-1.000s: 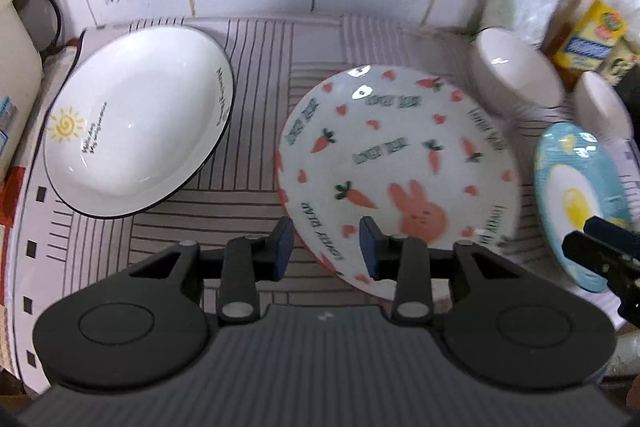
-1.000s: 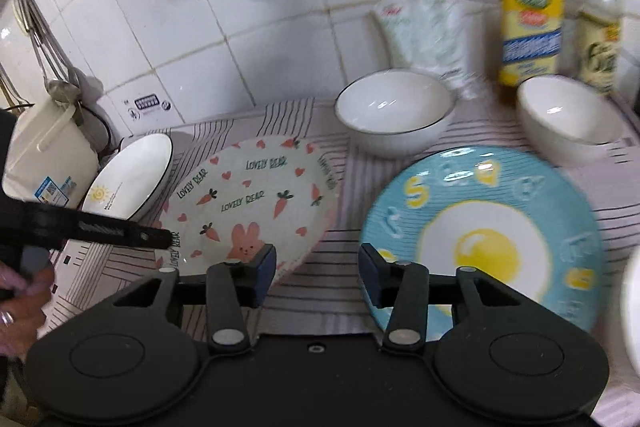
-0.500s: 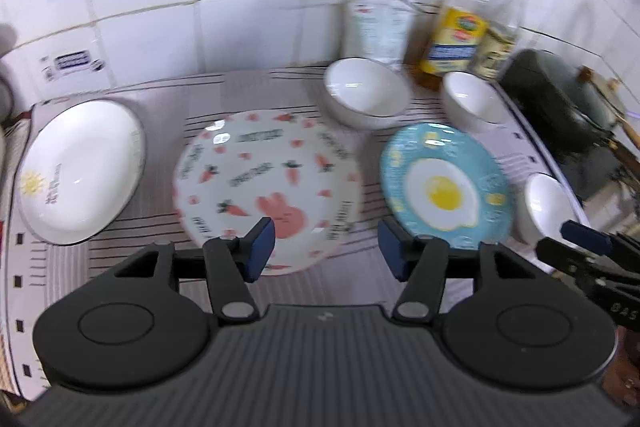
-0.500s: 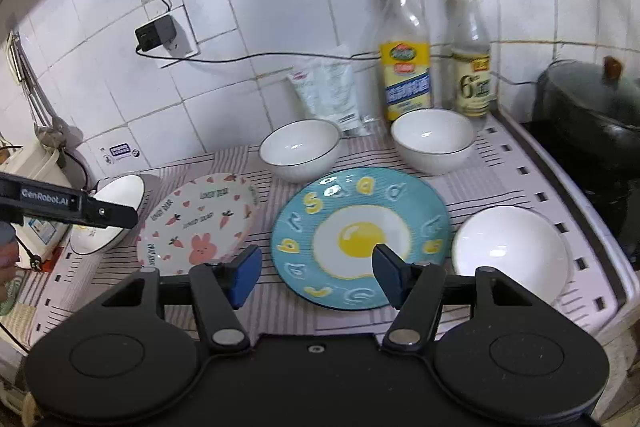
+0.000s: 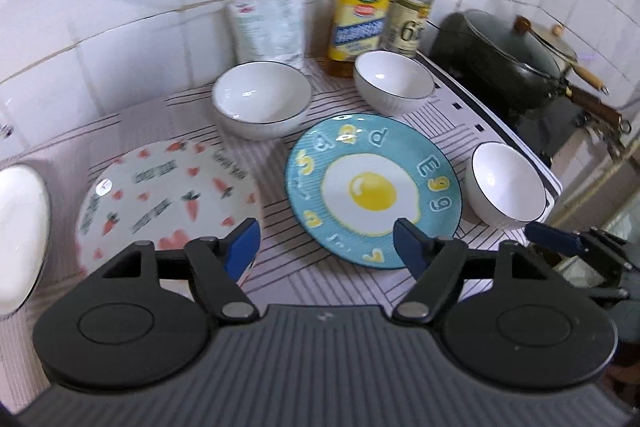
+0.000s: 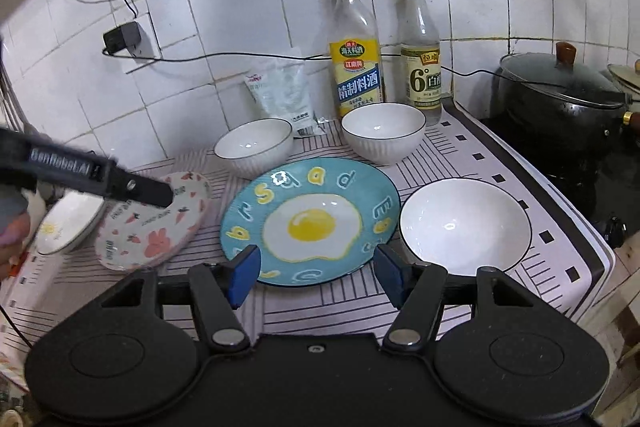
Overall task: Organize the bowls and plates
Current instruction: 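Move the left gripper to the blue egg plate rim and grasp it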
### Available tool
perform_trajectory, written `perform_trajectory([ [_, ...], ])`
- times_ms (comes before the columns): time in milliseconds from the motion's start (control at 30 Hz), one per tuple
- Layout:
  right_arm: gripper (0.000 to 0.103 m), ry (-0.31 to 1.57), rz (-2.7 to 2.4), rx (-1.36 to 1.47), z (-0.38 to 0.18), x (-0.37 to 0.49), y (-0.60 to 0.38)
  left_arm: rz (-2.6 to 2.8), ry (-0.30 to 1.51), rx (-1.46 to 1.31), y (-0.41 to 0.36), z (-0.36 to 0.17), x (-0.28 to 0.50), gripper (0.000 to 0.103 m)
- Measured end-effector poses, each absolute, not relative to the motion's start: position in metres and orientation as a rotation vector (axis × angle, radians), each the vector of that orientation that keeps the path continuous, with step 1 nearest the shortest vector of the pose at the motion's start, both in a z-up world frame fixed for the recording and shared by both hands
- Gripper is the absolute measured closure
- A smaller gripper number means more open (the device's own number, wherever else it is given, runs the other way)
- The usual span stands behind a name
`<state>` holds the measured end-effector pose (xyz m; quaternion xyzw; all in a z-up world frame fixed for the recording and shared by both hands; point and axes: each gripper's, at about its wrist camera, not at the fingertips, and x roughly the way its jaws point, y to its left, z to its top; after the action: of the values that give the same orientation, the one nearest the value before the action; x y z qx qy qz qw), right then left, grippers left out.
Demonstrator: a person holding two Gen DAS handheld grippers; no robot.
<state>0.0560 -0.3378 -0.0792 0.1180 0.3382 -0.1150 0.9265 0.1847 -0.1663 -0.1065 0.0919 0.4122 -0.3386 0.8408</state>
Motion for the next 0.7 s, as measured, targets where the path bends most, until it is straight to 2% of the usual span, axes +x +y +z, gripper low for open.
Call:
perform_trajectory([
  [200, 0.035, 0.708, -0.292, 0.284, -0.122, 0.071, -0.343, -0.786, 0.838, 0.268, -0.191, -0.131, 0.208, 0.026],
  [367, 0.035, 0.675, -0.351, 0.404, -0.144, 0.081, -0.355, -0.812, 0.883, 0.318, -0.214, -0.158, 0.235, 0.026],
  [600, 0.036, 0.678, -0.424, 0.471, -0.156, 0.095, -0.362, -0.788, 0.939, 0.289, -0.228, -0.173, 0.264, 0.031],
  [667, 0.041, 0.679, -0.43, 0.489, -0.158, 0.097, -0.363, -0.775, 0.932, 0.313, -0.232, -0.174, 0.268, 0.034],
  [700, 0.047, 0.683, -0.428, 0.492, -0.159, 0.099, -0.363, -0.768, 0.931, 0.326, -0.233, -0.176, 0.271, 0.038],
])
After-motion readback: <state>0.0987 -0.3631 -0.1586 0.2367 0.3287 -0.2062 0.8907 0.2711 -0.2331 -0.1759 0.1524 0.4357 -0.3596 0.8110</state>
